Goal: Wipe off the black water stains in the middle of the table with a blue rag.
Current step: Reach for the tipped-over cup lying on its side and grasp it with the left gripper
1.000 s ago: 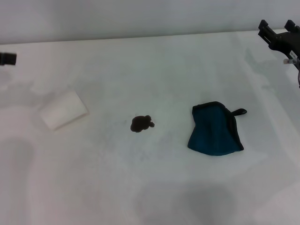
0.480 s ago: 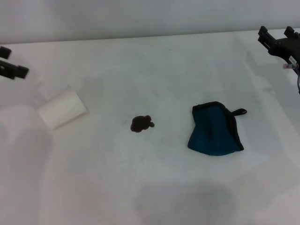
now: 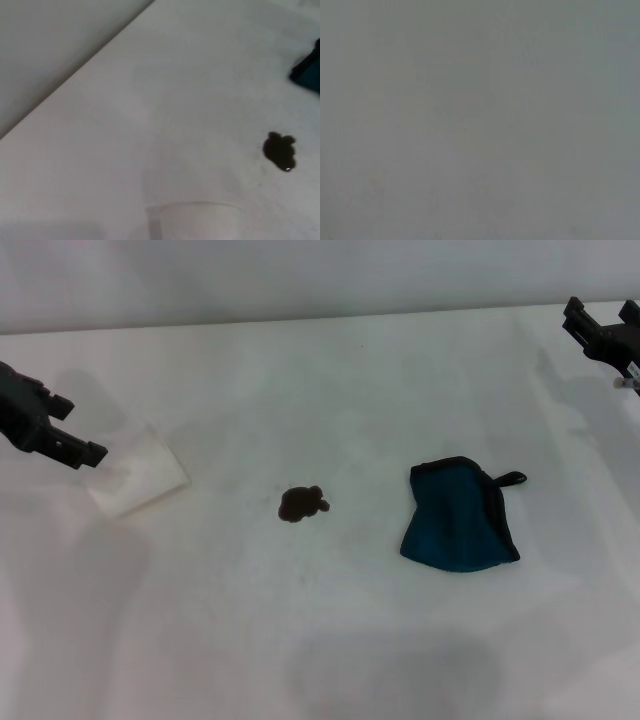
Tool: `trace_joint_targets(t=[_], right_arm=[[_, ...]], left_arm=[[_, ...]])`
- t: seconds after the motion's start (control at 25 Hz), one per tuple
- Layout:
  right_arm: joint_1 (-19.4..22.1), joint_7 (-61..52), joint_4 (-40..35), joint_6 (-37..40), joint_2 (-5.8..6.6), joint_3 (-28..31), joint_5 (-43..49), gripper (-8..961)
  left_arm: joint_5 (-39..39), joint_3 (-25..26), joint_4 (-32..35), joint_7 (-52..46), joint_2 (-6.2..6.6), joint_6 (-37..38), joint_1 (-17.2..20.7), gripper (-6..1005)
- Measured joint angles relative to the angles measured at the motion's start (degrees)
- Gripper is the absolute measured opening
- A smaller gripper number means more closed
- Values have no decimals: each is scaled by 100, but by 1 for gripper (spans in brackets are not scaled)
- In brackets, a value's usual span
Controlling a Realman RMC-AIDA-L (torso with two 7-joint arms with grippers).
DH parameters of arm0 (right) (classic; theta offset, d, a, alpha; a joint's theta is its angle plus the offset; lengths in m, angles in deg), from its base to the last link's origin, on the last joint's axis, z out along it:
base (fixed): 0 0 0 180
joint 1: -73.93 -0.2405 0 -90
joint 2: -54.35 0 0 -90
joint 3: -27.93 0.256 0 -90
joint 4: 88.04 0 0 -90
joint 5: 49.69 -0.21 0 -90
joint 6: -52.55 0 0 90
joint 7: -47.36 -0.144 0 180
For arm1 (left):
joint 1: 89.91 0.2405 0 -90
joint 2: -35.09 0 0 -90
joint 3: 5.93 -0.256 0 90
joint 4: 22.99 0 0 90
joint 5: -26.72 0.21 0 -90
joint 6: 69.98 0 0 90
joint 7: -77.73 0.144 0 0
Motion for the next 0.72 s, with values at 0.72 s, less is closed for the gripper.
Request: trace_joint_targets(t=[0.72], right_arm=[[-1, 0, -29, -15, 9, 0, -3, 840]], left_arm=[[82, 5, 895, 50, -381, -1451, 14, 867]])
